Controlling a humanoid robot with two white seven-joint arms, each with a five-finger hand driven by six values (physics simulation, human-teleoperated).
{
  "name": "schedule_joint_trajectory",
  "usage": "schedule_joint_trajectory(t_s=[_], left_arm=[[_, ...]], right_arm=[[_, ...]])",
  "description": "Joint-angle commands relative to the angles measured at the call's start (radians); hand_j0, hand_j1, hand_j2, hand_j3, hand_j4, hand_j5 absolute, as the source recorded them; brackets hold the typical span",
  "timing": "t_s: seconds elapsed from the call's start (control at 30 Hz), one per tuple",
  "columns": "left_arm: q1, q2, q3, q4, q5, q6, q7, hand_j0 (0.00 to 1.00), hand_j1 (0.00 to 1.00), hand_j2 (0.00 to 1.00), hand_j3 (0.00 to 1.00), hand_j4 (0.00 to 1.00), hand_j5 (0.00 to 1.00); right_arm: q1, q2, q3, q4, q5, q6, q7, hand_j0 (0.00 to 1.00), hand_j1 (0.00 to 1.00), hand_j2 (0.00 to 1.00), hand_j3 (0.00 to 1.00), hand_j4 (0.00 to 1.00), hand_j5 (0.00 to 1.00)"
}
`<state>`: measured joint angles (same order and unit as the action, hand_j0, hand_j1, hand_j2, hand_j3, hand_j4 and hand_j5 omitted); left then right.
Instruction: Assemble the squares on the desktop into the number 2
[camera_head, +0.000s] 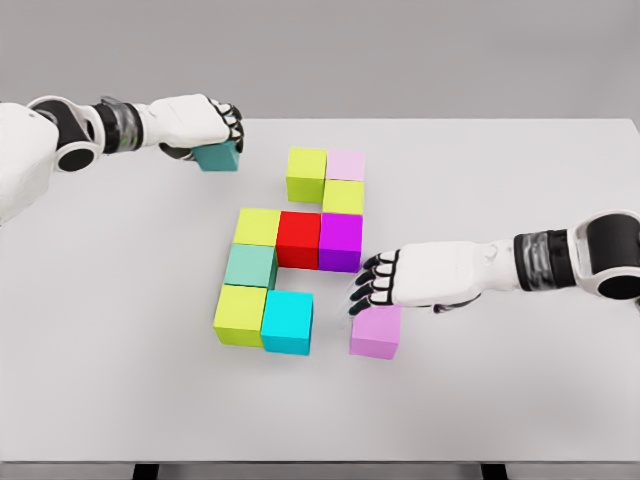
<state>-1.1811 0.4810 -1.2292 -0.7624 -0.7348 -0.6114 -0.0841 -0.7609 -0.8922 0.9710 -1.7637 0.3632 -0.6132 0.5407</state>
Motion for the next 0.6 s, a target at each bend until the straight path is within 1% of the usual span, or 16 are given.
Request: schedule_joint_trajectory(t_s=[0.0,0.07,0.17,0.23,0.3,0.43,0.57], left_arm=[[0.000,-0.025,0.002,0.025,0.006,0.000,-0.002,0.69,0.69,0.69,0.69,0.69,0.69],[-0.006,-0.039,0.002,0.025,0.006,0.000,-0.002,0.69,0.69,0.69,0.69,0.69,0.69],[-0.018,-0.055,0.004,0.023,0.008,0.000,-0.002,0.70,0.70,0.70,0.70,0.70,0.70],[-0.020,-0.058,0.004,0.023,0.009,0.000,-0.002,0.70,0.70,0.70,0.70,0.70,0.70],[-0.020,-0.064,0.002,0.023,0.009,0.000,-0.002,0.71,0.71,0.71,0.71,0.71,0.71],[-0.020,-0.067,0.002,0.023,0.009,0.000,-0.002,0.72,0.72,0.72,0.72,0.72,0.72],[-0.020,-0.068,0.002,0.022,0.009,0.000,-0.002,0.72,0.72,0.72,0.72,0.72,0.72]], right_arm=[[0.000,-0.068,-0.041,-0.002,-0.096,0.002,-0.002,0.99,0.99,0.99,0.99,0.99,0.99],[0.000,-0.111,-0.063,-0.002,-0.150,0.002,-0.002,0.99,0.99,0.99,0.99,0.99,0.99],[0.003,-0.171,-0.058,0.000,-0.153,0.002,-0.001,0.99,0.99,0.99,0.99,0.99,0.99],[0.005,-0.206,-0.026,0.000,-0.141,0.002,0.004,0.99,0.99,0.99,0.99,0.99,0.99],[0.005,-0.212,0.003,0.000,-0.101,0.002,0.004,0.99,0.99,0.99,0.99,0.99,0.99],[0.006,-0.212,0.026,0.004,-0.033,0.002,0.002,0.99,0.99,0.99,0.99,0.99,0.99],[0.008,-0.195,0.055,0.003,0.017,0.002,0.004,0.99,0.99,0.99,0.99,0.99,0.99]])
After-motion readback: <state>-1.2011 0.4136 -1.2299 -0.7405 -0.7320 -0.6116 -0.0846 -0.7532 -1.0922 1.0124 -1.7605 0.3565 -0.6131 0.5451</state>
